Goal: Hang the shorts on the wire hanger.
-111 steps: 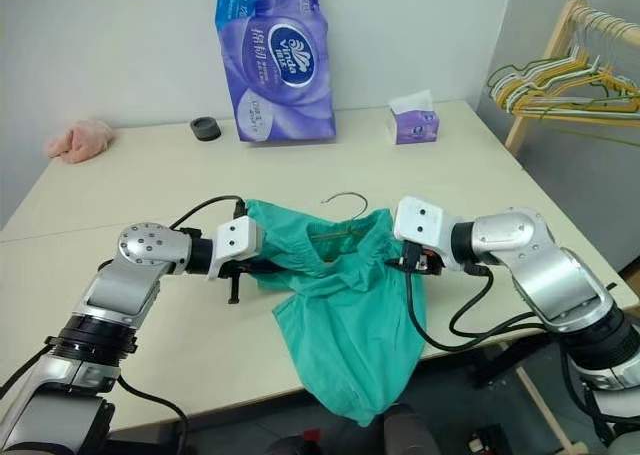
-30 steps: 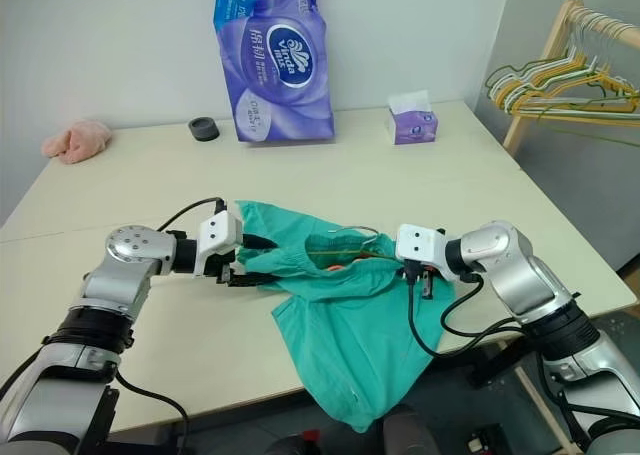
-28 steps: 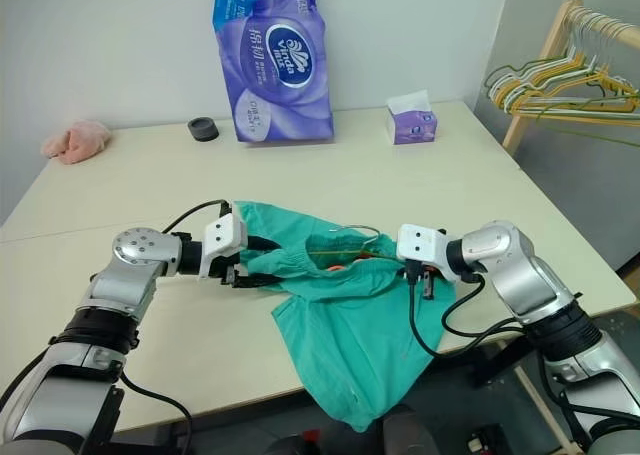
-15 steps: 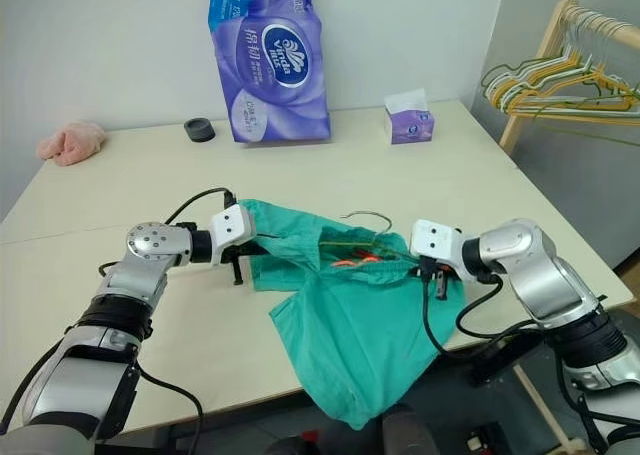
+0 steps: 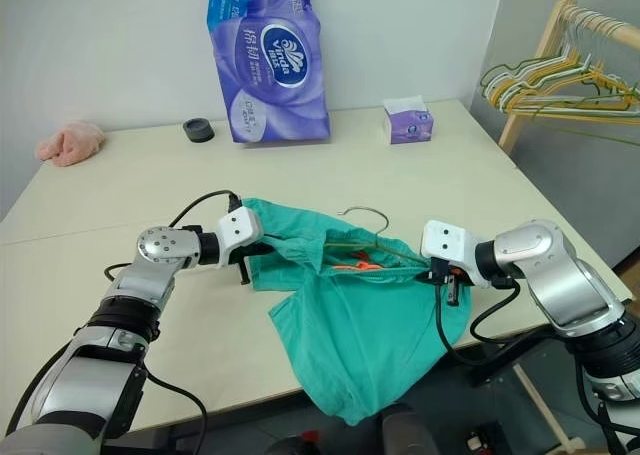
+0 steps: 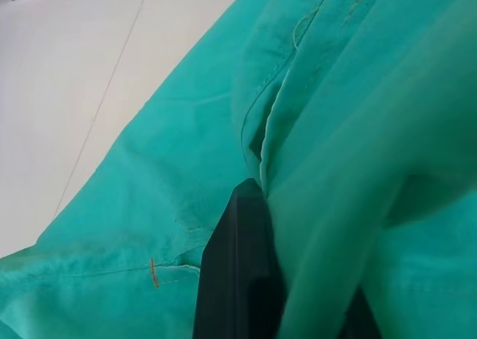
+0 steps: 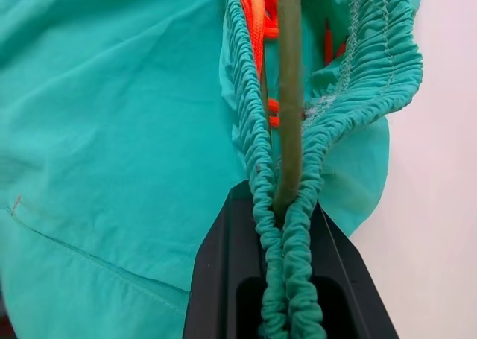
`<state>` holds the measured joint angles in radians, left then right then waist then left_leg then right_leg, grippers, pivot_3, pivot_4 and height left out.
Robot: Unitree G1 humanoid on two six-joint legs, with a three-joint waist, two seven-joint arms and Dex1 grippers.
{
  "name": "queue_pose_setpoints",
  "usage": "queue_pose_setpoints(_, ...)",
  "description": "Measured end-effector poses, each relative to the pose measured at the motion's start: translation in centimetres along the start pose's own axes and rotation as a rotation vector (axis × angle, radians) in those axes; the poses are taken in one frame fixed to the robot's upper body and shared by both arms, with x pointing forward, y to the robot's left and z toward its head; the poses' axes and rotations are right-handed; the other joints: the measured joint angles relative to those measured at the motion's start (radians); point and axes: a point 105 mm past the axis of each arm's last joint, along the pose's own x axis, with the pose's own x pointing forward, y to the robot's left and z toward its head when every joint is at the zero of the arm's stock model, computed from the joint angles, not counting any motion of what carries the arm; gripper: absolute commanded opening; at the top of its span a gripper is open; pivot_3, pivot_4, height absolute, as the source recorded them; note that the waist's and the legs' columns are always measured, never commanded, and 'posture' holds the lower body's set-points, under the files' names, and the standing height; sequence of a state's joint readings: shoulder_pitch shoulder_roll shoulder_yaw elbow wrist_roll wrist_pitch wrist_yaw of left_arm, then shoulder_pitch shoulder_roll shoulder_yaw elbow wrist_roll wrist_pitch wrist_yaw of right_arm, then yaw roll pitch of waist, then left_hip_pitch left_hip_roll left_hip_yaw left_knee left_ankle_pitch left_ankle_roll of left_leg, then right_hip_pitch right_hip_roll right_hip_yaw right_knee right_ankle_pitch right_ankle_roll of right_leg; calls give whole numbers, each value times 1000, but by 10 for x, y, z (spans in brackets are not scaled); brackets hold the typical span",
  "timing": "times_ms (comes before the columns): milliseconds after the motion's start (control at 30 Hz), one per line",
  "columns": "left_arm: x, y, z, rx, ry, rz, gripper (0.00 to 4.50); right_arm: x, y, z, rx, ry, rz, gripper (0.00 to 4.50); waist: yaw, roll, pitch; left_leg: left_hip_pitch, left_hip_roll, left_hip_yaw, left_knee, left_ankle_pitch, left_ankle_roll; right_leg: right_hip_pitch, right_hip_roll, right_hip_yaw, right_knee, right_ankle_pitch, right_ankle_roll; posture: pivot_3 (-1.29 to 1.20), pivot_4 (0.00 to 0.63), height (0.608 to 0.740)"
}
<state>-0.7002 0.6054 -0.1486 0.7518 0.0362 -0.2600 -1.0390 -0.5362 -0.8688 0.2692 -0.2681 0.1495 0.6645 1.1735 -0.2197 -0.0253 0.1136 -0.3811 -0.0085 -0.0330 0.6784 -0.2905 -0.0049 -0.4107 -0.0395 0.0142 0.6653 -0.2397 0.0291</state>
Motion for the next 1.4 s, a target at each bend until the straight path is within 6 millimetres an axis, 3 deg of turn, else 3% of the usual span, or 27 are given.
queue_pose_setpoints(200, 2, -2, -1, -31, -14, 25, 0, -3, 0, 1, 29, -18, 4, 20, 0, 0, 0, 0, 0, 0, 0, 0, 0, 0, 0, 0, 0, 0, 0, -261, 55, 740)
queue_pose_setpoints(400, 0, -4, 0, -118, -55, 45, 1812, -1, 2, 5, 43, -39, 20, 18, 1, 0, 0, 0, 0, 0, 0, 0, 0, 0, 0, 0, 0, 0, 0, -261, 55, 740)
queue_pose_setpoints(633, -14, 13, 2, -107, -67, 160, 3903, -1, 1, 9, 78, -58, 11, 18, 1, 0, 0, 0, 0, 0, 0, 0, 0, 0, 0, 0, 0, 0, 0, -258, 56, 740)
queue_pose_setpoints(800, -46, 37, 14, -215, -158, 270, 3946, -8, -3, 4, 218, -91, -35, 18, 1, 0, 0, -1, 0, -1, 0, 0, 0, 0, -1, 0, 0, 0, 0, -255, 62, 740)
queue_pose_setpoints(867, -62, 36, 30, -245, -211, 222, 3946, -13, -2, -5, 302, -92, -62, 18, 2, 0, 0, -1, 0, -1, 0, 0, 0, 0, -1, 0, 0, 0, 0, -258, 66, 740)
queue_pose_setpoints(967, -74, 17, 56, -302, -273, 51, 3946, -19, -1, -23, 426, -79, -122, 18, 6, 0, 0, -1, 0, -1, 0, 0, 0, 0, -1, 0, 0, 0, 0, -259, 67, 740)
queue_pose_setpoints(1067, -73, -7, 91, -319, -358, -132, 3946, -25, -4, -39, 526, -67, -205, 18, 14, 1, 0, 0, 0, 0, 1, 0, 0, 1, 0, 0, 0, 0, 0, -271, 70, 740)
queue_pose_setpoints(1167, -67, -28, 120, -321, -414, -284, 4477, -32, -4, -55, 624, -60, -306, 18, 22, 1, 0, 0, 0, 1, 1, 0, 0, 1, 3, 1, 0, 0, 0, -291, 74, 740)
queue_pose_setpoints(1267, -59, -36, 140, -342, -464, -368, 4500, -40, -2, -62, 722, -81, -390, 18, 23, 1, -1, 1, 0, 2, 1, 0, 0, 1, 4, 2, 1, 0, 0, -326, 77, 740)
queue_pose_setpoints(1400, -45, -40, 163, -269, -513, -415, 4500, -69, -1, -79, 859, -36, -528, 18, 21, 2, -1, 1, -1, 3, 1, 0, 0, 1, 4, 3, 0, 0, 1, -369, 85, 740)
